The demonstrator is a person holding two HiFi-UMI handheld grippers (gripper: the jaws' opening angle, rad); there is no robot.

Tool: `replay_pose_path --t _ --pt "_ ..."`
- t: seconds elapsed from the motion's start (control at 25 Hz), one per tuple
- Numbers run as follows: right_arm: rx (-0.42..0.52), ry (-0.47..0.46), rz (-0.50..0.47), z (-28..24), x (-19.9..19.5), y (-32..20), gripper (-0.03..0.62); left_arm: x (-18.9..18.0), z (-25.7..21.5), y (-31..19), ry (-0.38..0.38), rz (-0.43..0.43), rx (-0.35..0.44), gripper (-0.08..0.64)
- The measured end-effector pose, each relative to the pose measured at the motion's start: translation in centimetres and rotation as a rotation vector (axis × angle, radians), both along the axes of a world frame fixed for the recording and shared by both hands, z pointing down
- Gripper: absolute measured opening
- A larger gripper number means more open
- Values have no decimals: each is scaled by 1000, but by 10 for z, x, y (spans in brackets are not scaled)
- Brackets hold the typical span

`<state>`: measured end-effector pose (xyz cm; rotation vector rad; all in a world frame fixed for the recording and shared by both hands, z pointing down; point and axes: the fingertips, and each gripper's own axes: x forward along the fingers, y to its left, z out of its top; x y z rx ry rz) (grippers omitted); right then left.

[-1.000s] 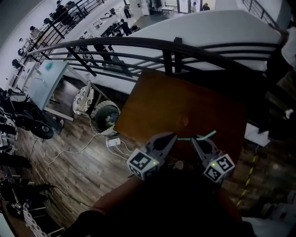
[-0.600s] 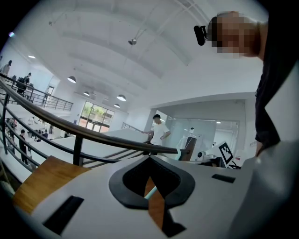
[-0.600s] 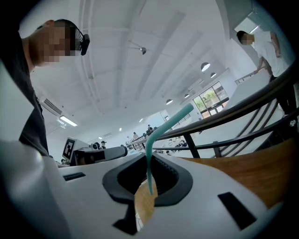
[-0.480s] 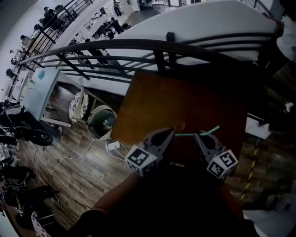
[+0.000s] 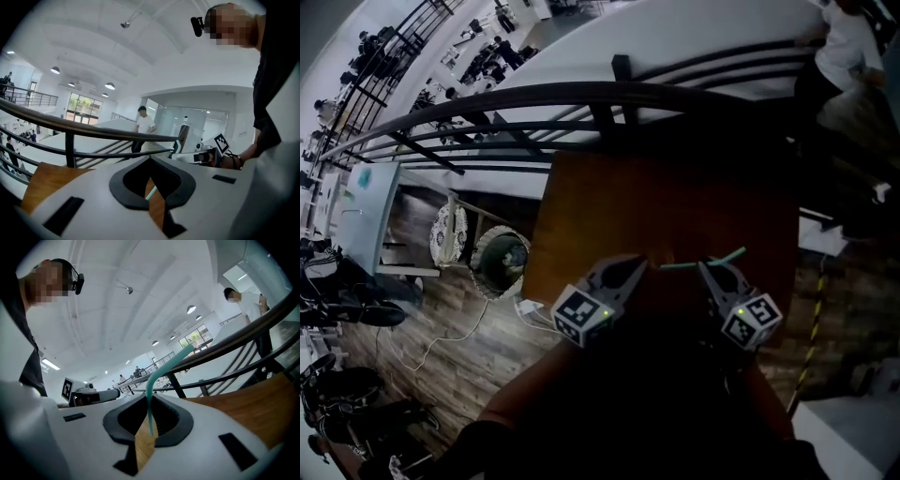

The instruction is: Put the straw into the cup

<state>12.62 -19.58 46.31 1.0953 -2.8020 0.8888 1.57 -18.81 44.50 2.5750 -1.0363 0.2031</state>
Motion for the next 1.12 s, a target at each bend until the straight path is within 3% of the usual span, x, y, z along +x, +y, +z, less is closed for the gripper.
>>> replay_pose_path --t 0.24,0.64,1.12 --pt "-56 30 35 25 -13 -14 38 -11 23 -8 2 68 -56 11" --pt "-85 122 46 69 -23 -39 38 -28 64 -26 -7 106 -148 11" --pt "-132 220 25 117 -43 -52 38 -37 86 -46 12 138 -176 11"
